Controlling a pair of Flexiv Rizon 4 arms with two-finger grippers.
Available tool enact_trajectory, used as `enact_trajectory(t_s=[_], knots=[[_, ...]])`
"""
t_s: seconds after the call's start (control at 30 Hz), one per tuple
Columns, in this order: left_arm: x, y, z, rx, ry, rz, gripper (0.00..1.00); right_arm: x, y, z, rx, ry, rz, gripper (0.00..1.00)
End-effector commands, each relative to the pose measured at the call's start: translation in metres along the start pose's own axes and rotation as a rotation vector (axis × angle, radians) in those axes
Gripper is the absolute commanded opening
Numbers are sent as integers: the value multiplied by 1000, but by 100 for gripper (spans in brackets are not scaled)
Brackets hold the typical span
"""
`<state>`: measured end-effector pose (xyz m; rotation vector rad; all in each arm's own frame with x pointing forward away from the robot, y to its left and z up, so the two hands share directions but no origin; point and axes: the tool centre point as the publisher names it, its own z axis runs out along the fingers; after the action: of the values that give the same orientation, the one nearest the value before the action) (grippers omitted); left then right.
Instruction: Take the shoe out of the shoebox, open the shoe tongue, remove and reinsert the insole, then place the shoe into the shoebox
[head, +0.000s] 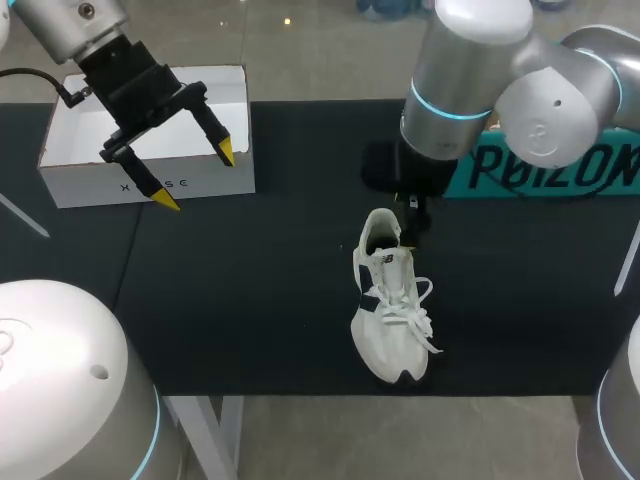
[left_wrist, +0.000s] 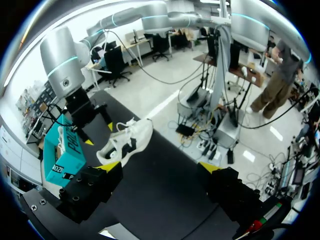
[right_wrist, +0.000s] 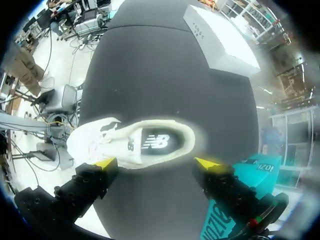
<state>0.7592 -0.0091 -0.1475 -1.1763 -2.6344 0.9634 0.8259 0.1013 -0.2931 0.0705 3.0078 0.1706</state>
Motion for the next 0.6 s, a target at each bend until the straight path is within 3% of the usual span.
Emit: enact_trajectory(t_s=[0.03,0.27,0.6], knots=[[0,0,0,-2,3,0,100,-26,15,6,51,10,102,100],[0,0,0,-2,3,0,100,-50,21,15,54,32,160,100],[0,0,0,-2,3,0,100,-53,19,28,7,76,63,100]])
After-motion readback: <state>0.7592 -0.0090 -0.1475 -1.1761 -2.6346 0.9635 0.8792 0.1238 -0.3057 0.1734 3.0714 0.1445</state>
